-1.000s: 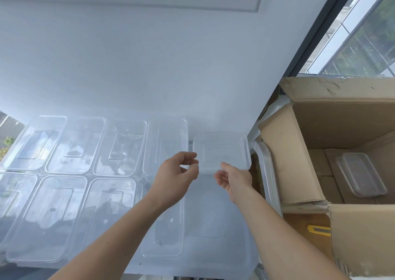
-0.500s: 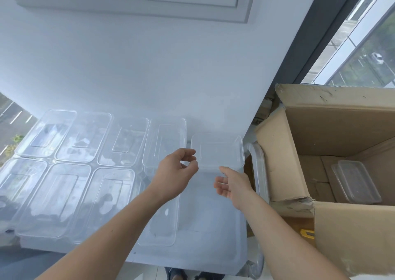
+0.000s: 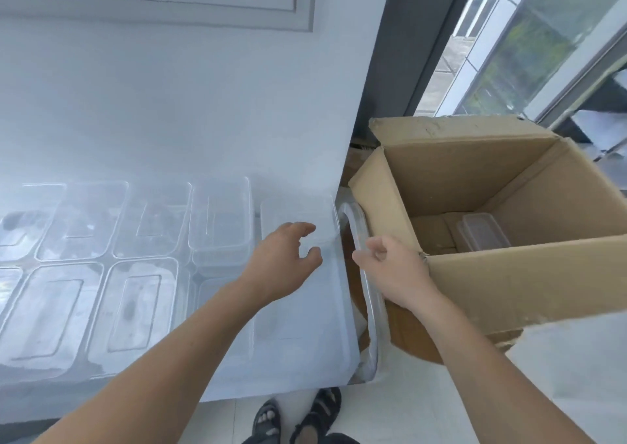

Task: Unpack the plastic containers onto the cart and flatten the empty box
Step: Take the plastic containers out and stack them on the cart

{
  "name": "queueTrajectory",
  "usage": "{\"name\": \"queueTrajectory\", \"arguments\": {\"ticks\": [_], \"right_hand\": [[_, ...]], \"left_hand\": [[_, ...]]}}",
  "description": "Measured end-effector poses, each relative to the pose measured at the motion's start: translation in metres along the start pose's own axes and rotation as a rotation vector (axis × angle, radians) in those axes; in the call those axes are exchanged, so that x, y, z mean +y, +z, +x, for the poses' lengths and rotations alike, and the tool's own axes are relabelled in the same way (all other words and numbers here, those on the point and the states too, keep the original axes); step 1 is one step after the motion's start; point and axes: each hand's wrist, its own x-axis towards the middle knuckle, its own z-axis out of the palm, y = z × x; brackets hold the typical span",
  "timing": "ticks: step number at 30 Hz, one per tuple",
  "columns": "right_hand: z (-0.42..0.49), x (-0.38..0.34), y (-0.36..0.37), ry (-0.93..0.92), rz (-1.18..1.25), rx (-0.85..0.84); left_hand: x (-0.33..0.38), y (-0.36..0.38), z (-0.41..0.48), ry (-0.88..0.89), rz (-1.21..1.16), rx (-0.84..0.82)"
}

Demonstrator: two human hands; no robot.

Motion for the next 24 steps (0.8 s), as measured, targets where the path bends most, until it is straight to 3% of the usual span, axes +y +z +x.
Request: {"name": "queueTrajectory", "arguments": {"ticks": [8,14,24], "right_hand": [[-0.063,0.066,-0.051,-0.04,-0.214,0.115],[-0.089,0.13,-0.1,-0.126,-0.226,0.17],[-0.121,0.24,-0.223,-0.173,-0.196,0.182]], "left_hand": [[0.059,0.051,-0.014,0.177,0.136,-0.197],[0.139,0.104,-0.008,0.324,0.241,-0.195],[0.282,0.219,-0.009,0.359,0.251,-0.211]]}}
